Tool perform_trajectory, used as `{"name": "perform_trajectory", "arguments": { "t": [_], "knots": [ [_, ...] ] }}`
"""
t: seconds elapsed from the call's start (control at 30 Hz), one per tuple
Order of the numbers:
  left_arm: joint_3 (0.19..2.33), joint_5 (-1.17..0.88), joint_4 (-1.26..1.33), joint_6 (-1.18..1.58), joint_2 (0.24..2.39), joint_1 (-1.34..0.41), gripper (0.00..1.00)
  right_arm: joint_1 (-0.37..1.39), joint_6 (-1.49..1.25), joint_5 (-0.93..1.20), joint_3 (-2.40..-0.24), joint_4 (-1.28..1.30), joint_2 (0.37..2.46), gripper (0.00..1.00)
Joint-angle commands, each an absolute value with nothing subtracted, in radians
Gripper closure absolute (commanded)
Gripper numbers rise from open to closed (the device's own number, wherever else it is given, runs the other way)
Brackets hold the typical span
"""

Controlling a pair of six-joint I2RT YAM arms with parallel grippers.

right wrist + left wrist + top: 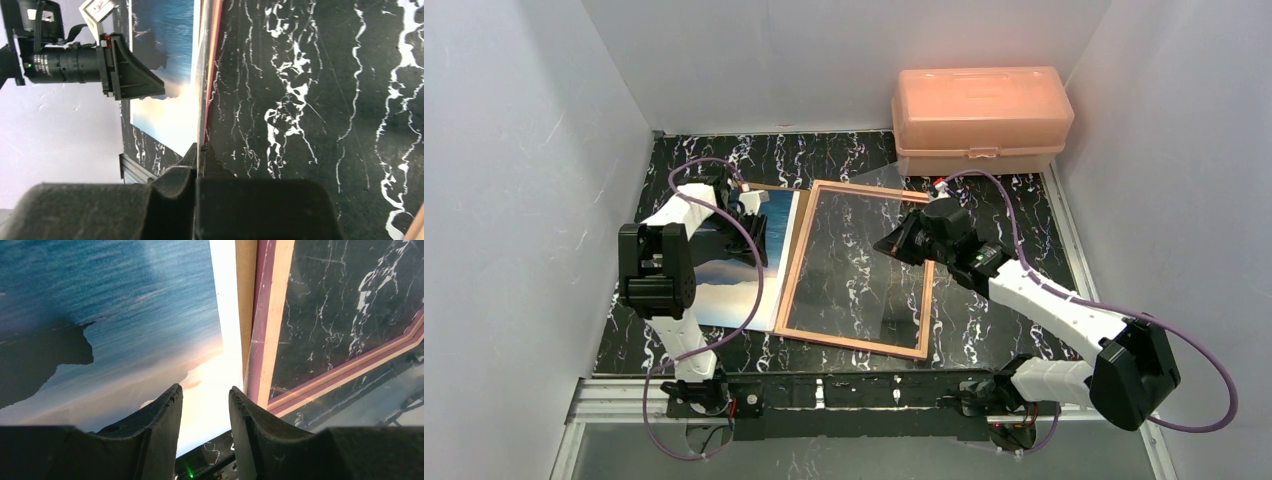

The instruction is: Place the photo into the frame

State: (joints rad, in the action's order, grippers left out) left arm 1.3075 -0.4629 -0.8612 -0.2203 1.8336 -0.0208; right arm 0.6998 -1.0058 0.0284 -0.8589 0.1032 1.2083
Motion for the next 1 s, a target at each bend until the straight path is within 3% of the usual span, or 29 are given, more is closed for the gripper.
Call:
{"name": "perform_trajectory", "arguments": {
  "t": [0.0,0.27,0.8,0.97],
  "knots": [
    [1.270,-0.471,-0.859,-0.239,1.781,-0.018,0.63,0.697,-1.003,-0.025,-0.823,0.027,1.155,0.99],
    [1.260,-0.512,-0.861,-0.235,1.759,-0.023,0.67,0.655,-0.876,-0.068,-0.834,0.145,1.129,0.99],
    [1.273,-0.519,-0.843,-0.206,1.794,-0.098,0.68,0.612,-0.661,-0.012,-0.872,0.119,1.220,0.99],
    [1.278,-0.507,-0.820,-0.187,1.813,-0.134,0.74,0.593,-0.642,-0.007,-0.864,0.109,1.223,0.99]
  ]
}}
